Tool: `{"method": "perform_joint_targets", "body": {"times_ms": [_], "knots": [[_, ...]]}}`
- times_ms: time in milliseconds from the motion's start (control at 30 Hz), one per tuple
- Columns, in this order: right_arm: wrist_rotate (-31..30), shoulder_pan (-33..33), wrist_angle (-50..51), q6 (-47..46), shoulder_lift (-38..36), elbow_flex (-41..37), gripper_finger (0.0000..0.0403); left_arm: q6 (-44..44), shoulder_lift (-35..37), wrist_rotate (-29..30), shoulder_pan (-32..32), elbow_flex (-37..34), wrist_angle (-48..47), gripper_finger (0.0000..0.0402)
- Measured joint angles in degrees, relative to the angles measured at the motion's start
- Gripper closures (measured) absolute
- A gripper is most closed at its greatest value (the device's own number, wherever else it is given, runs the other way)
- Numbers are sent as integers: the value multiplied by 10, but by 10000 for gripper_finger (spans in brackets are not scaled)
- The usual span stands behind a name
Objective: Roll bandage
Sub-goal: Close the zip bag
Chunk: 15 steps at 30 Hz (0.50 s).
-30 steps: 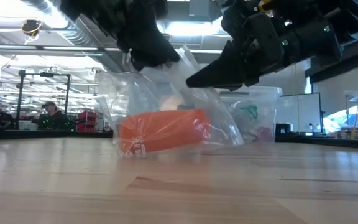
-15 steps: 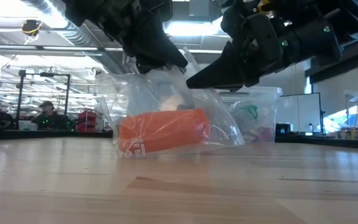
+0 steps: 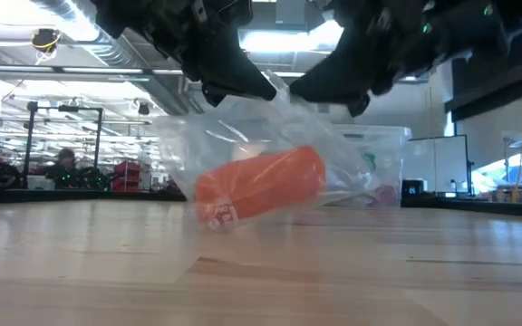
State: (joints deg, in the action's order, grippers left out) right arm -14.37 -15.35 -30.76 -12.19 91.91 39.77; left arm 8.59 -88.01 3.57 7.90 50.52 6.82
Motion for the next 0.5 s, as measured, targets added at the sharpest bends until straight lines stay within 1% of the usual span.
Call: {"method": "perform_joint_targets", "body": {"times_ms": [133, 233, 367, 500], "knots": [[0, 0, 39, -26, -38, 0, 298, -8, 0, 0, 0, 0, 10, 401], [-6, 0, 4, -24, -41, 0, 279, -14, 1, 0, 0, 0, 31, 401], [-23, 4, -36, -1, -24, 0, 280, -18, 1, 0, 0, 0, 39, 401], [-25, 9, -57, 8, -17, 0, 303, -19, 1, 0, 0, 0, 40, 402]]}}
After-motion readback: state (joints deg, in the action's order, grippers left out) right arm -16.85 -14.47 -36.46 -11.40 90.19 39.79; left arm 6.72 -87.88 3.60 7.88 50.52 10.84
